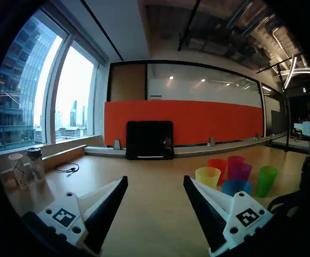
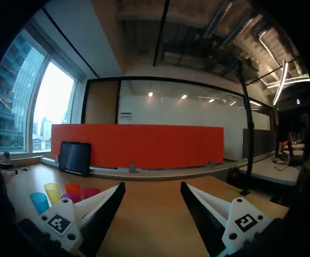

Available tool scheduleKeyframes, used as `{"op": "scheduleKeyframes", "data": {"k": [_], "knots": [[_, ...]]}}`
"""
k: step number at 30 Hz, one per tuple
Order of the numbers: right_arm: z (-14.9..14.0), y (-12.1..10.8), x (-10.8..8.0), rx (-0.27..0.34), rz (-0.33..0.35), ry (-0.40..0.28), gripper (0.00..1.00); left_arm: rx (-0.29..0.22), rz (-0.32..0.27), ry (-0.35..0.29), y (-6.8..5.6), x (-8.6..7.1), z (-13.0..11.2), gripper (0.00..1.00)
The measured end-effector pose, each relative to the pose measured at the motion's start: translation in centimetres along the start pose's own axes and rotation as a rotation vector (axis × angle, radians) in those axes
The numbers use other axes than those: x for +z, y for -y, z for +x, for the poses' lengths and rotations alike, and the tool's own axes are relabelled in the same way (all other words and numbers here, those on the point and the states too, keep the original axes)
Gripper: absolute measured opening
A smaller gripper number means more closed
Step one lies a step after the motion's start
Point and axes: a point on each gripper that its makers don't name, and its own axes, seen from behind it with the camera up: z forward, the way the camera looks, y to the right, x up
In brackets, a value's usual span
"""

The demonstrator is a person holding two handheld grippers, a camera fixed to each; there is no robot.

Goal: Pour water

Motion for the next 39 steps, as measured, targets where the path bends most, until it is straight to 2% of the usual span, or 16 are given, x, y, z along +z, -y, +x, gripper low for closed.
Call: {"op": "scheduleKeyframes", "data": {"k": [9, 31, 39], "knots": [[-0.3, 0.5, 0.4, -0.014, 0.021, -0.005, 1.00, 0.001, 0.000, 0.001, 0.1, 0.0, -0.1, 0.96], [-5.8, -0.5, 1.7, 0.030, 0.046, 0.044, 1.00, 0.001, 0.000, 0.001, -0.1, 0.0, -0.1, 0.96], [-6.7, -0.5, 1.8, 0.020, 0.052, 0.057, 1.00, 0.001, 0.000, 0.001, -0.1, 0.0, 0.0, 0.97]]}}
